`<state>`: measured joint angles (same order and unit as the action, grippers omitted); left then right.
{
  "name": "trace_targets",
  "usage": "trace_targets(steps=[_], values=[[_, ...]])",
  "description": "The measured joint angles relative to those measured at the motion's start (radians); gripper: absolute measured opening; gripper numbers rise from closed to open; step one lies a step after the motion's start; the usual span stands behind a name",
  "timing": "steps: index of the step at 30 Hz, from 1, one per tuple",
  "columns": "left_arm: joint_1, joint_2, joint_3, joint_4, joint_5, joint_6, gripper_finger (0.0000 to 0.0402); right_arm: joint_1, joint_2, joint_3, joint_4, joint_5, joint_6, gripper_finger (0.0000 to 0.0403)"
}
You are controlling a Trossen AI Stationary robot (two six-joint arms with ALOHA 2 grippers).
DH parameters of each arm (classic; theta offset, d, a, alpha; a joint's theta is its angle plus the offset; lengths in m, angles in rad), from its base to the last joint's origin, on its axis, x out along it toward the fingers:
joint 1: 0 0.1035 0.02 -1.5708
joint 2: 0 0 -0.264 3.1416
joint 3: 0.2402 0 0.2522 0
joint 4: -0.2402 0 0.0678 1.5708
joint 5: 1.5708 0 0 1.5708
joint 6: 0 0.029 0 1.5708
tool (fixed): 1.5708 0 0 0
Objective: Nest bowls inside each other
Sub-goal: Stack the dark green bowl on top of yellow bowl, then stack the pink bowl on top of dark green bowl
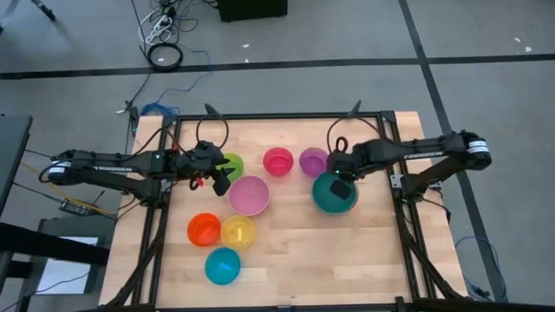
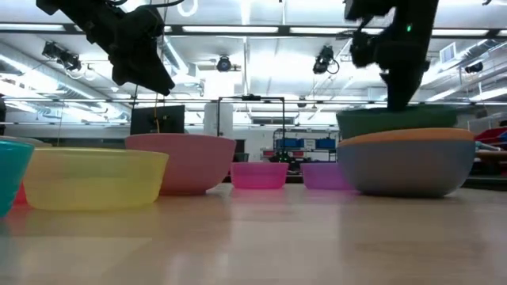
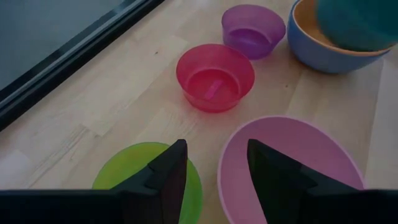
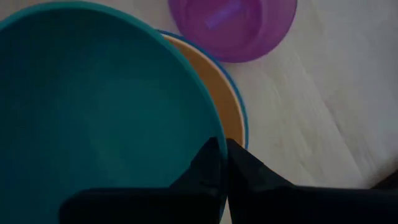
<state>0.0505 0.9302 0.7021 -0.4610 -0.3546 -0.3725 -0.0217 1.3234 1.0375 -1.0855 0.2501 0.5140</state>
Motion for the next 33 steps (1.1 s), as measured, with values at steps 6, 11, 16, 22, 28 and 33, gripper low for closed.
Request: trace_targets(steps=[6,11,16,22,28,33], values=[[0.0,0.0,0.0,-0.002,0.0,0.0,0.0176,-0.017,-0.008,-0.071,0.144,-0.081,0.001,0.0052],[0.0,0.0,0.0,-0.002,0.0,0.0,0.0176,-0.022,-0.023,-0.071,0.116,-0.082,0.035,0.0119],[0.0,0.0,0.0,-0.003,0.004,0.0,0.0176,-0.019,-0.094,-0.071,0.102,0.011,0.059,0.0161],[0.0,0.009,0.0,-0.007,0.164,0.069,0.0176,0.023,-0.244,-0.071,0.102,0.155,0.107,0.0164],[-0.039,0.049,0.003,-0.075,0.347,0.265,0.0176,0.079,-0.357,-0.071,0.104,0.201,0.181,0.0164],[-0.12,0.141,0.001,-0.173,0.341,0.5,0.0176,0.124,-0.364,-0.071,0.107,0.202,0.22,0.0171]])
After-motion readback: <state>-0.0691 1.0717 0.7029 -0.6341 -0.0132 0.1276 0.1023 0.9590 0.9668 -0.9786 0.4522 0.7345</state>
